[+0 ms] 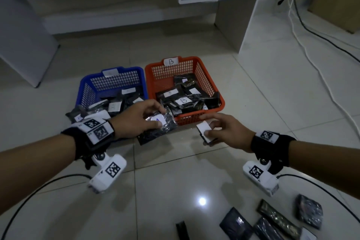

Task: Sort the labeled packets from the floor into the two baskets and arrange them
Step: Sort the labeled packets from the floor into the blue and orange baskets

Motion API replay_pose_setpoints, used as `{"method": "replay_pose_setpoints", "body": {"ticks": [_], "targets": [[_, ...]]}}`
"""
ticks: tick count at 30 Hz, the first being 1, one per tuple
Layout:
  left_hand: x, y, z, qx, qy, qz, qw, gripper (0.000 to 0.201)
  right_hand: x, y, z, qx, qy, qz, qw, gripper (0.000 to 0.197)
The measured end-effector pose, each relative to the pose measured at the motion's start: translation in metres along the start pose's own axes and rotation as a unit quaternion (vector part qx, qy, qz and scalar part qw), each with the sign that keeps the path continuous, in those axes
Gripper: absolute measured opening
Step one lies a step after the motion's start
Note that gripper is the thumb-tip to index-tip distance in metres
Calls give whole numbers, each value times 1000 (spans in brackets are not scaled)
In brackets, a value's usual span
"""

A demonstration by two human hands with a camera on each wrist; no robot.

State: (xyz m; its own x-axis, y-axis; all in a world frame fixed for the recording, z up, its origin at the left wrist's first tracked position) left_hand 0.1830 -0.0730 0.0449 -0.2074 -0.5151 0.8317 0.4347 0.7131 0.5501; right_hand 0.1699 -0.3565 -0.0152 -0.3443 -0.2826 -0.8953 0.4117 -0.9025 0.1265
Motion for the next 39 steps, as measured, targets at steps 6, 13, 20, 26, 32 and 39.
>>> {"method": "replay_pose_setpoints", "body": {"ticks": [6,13,20,26,32,39], "targets": [[-8,61,-18,-1,39,-98,994,33,-8,-3,-14,16,9,7,1000,29],[-43,115,-17,35,86,-163,982,39,-12,2,-25,43,22,23,999,32],[-79,122,-10,53,131,-192,971,39,-18,5,-32,79,28,37,996,29],[-80,125,-12,80,123,-200,969,37,-35,12,-39,120,67,33,990,35],[-58,116,-19,143,65,-188,970,31,-64,22,-58,170,72,14,983,22],[-3,72,-39,161,-29,-170,972,29,-81,41,-104,298,34,31,953,14]]}}
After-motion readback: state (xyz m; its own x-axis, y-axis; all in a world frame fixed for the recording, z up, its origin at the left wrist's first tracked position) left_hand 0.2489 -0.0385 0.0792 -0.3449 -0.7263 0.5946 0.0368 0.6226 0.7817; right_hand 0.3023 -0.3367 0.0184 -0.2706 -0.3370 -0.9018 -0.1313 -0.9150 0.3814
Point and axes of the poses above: each hand's wrist, its own z-axis away from the middle knuckle, its own y-axis out of the back of the hand, x = y × z, the point moved 3 cm from there along -z, towards the middle knuckle, and after that the axes turned 9 degrees about -y, right-handed, at the moved point
